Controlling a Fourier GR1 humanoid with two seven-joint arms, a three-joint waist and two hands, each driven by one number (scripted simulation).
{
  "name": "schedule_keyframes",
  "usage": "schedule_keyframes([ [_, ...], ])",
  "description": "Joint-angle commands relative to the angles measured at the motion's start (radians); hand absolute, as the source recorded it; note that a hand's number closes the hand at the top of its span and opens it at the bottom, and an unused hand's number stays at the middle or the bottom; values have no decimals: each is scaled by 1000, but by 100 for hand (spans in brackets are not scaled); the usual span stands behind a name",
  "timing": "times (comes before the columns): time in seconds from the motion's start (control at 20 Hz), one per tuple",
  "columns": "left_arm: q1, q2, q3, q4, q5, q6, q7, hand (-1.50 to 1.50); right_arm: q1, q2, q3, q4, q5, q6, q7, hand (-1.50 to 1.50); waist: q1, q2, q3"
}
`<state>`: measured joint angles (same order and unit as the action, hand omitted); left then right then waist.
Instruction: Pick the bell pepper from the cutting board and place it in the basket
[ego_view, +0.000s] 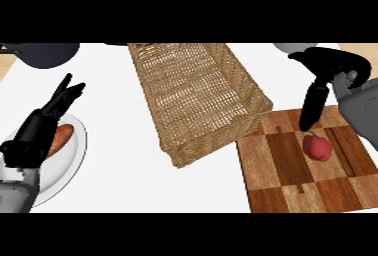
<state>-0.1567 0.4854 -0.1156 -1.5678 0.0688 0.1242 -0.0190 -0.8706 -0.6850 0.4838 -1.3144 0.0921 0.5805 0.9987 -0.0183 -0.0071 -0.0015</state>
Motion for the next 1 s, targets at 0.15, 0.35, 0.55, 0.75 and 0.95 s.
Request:
schedule_keyframes([
  [0.15, -52, 24, 53, 42, 19, -55, -10, 0, 95, -46, 18, -10, -2, 106, 98, -150, 5, 5, 0],
  [0.35, -21, -30, 5, 18, -16, -39, -1, 0, 116, 11, 37, 30, 35, 85, 111, -150, 19, 7, 1],
  [0.55, -5, -32, 23, -12, -25, -41, 0, 0, 207, -6, 46, 5, 91, 59, 67, -150, 18, 6, 1],
  [0.75, -31, -26, 54, 37, -39, -66, -7, 0, 242, 19, 22, -30, 135, 56, 88, -150, 18, 6, 1],
  [0.95, -23, -61, 64, 57, -62, -72, -53, 0, 313, 16, -26, -71, 182, 67, 57, -150, 17, 6, 1],
])
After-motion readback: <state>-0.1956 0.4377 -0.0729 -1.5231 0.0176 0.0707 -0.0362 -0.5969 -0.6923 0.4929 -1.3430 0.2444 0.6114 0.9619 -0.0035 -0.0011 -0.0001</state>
